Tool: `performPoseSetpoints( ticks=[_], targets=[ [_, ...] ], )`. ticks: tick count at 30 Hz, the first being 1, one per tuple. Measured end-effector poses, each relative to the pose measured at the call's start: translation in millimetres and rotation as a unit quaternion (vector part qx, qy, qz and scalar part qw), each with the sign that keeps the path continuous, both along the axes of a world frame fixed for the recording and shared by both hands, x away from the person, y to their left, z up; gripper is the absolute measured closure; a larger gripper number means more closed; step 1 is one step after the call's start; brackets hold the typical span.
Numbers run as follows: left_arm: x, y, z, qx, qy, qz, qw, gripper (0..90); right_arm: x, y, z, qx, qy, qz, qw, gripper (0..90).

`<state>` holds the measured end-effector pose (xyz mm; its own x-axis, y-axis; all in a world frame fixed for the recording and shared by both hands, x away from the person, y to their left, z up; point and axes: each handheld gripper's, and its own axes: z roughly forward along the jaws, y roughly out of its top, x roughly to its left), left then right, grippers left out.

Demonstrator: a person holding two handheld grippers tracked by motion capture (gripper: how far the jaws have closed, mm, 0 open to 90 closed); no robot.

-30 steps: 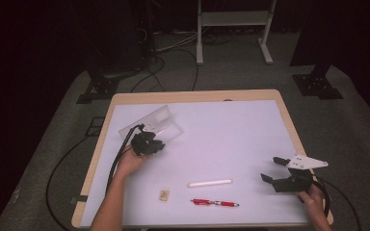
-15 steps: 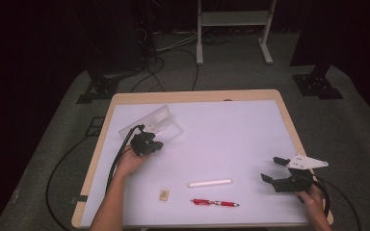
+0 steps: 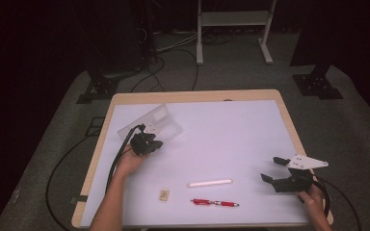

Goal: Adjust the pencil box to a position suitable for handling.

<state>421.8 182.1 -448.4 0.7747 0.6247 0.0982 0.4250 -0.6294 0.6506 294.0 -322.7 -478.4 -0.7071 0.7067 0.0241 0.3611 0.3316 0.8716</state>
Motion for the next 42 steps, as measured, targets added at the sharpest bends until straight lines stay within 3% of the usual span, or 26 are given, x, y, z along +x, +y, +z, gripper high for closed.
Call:
performPoseSetpoints(
  ticks=[6,19,42],
  targets=[
    [-10.2,-4.5,11.7,-0.007,-0.02,-0.017,0.9996,89.5,0.0,0.3,0.0,-0.001,0.0,0.0,1.0,13.8],
    [-21.5,-19.3,17.0,-0.007,-0.023,-0.056,0.9981,89.5,0.1,0.1,-0.1,0.0,0.0,-0.002,1.0,13.8],
    [-31.1,-47.1,23.3,-0.009,-0.024,-0.116,0.9929,89.5,0.1,0.0,0.0,0.0,0.001,-0.003,1.0,13.8]
  ],
)
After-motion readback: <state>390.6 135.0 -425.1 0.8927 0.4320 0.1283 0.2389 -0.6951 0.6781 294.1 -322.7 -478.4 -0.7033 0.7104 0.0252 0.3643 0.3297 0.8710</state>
